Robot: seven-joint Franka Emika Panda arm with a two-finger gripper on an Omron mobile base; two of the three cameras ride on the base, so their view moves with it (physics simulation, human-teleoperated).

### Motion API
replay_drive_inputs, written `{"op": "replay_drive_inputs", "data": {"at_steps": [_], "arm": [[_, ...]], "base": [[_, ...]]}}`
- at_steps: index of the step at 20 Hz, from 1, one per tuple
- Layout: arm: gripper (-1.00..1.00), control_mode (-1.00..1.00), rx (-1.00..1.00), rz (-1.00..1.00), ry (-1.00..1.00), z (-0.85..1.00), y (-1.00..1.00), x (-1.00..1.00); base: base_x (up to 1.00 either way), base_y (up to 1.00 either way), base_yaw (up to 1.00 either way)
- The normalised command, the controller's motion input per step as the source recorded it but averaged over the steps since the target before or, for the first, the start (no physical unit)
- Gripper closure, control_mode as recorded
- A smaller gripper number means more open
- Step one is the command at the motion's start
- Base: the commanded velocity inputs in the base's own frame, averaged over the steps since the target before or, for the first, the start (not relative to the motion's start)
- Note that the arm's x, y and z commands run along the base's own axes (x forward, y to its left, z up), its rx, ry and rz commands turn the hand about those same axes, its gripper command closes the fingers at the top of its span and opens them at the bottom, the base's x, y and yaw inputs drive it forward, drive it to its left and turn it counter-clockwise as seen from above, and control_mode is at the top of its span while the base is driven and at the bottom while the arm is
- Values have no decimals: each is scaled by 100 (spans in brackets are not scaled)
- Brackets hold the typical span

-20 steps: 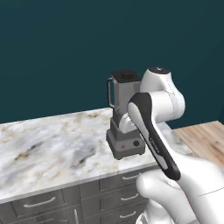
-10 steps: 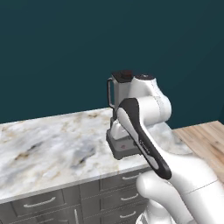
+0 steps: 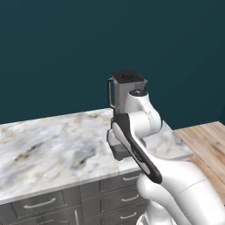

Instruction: Grab the garlic and lime from the fridge, place them in the blender, close the lid, and turn on the blender to create a marinade.

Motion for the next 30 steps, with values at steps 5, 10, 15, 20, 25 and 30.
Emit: {"op": "replay_drive_inputs", "data": {"at_steps": [5, 10, 15, 20, 25, 30], "arm": [[100, -100, 0, -12, -11, -35, 0, 29], [100, -100, -1, -12, -15, -42, 0, 47], [100, -100, 0, -9, -8, -37, 0, 35], [100, -100, 0, -2, 0, -16, 0, 17], [100, -100, 0, -2, 0, -11, 0, 20], [100, -100, 0, -2, 0, -24, 0, 20]], "base": [[0, 0, 0], [0, 0, 0], [0, 0, 0], [0, 0, 0], [0, 0, 0], [0, 0, 0]]}}
